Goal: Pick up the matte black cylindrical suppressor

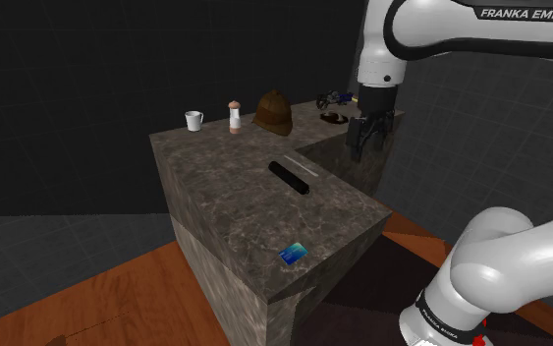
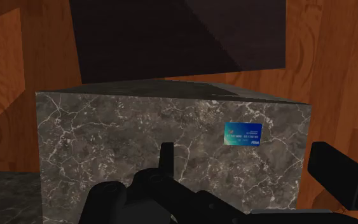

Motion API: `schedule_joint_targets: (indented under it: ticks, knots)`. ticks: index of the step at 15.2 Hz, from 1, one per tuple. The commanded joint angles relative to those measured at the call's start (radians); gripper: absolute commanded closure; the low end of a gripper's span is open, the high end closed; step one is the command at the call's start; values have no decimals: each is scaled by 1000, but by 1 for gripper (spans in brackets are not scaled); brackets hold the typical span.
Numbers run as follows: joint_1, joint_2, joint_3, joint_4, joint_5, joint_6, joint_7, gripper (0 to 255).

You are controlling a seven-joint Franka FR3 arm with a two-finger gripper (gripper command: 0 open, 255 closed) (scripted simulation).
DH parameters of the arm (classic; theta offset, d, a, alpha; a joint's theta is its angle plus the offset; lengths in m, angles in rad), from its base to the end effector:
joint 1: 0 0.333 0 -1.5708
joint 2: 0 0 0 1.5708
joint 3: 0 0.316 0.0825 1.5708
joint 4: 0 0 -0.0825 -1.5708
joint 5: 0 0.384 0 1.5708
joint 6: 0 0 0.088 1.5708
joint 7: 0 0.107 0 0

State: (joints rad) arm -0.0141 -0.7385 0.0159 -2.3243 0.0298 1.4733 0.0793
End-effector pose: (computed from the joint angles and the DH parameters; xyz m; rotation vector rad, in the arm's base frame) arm 0.3089 0.0054 0.5827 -3.1193 0.1264 0.1769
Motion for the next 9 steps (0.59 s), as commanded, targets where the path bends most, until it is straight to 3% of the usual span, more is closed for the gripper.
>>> schedule_joint_targets:
  ticks: [1,9]
  knots:
    - [0,0,0,0,0,0,0,0]
    - [-24,207,-37,-32,-36,262,-41,0]
